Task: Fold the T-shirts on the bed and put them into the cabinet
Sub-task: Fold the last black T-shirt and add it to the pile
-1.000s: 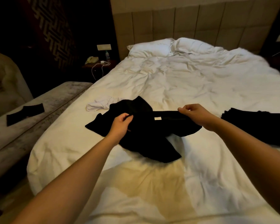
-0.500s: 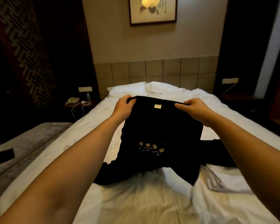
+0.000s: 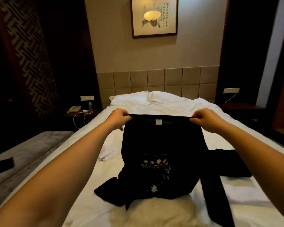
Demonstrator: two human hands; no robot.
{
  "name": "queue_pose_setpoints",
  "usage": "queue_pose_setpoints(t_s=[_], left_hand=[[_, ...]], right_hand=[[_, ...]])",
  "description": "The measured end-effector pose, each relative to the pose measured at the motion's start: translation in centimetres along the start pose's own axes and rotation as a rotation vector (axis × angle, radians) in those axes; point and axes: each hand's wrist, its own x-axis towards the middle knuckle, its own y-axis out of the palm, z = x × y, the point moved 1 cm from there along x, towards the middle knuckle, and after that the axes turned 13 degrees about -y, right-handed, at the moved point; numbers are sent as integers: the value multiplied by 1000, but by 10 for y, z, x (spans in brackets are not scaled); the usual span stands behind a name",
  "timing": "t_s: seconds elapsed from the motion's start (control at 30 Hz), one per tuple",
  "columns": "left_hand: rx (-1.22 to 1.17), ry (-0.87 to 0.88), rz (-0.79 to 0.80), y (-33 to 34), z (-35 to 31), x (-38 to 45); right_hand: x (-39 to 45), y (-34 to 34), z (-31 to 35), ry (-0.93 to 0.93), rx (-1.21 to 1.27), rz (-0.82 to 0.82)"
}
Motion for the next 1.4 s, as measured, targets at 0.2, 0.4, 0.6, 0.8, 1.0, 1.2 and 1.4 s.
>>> queue_pose_setpoints(t_s=[0.2,0.4,0.6,0.8,1.0,1.2,1.4], left_hand=[[-286,-281,60,14,30,-1],[-280,-331,113,20,54,6],[-108,-233,384,9,72,19],[-265,-186,170,10,51,39],[-717,-139,-74,-8,-33,38],[-470,213,-455,-63,-88,14],[-354,324,-672,-94,-107,-24]], right_hand=[[0,39,-3,288,680,59],[-2,57,-19,6,327,357],[13,64,-37,29,291,116],[36,58,-35,318,871,-229],[70,19,1,83,628,-551],[69,-49,55,-213,408,-779],[46,-74,88,-365,245,-913]])
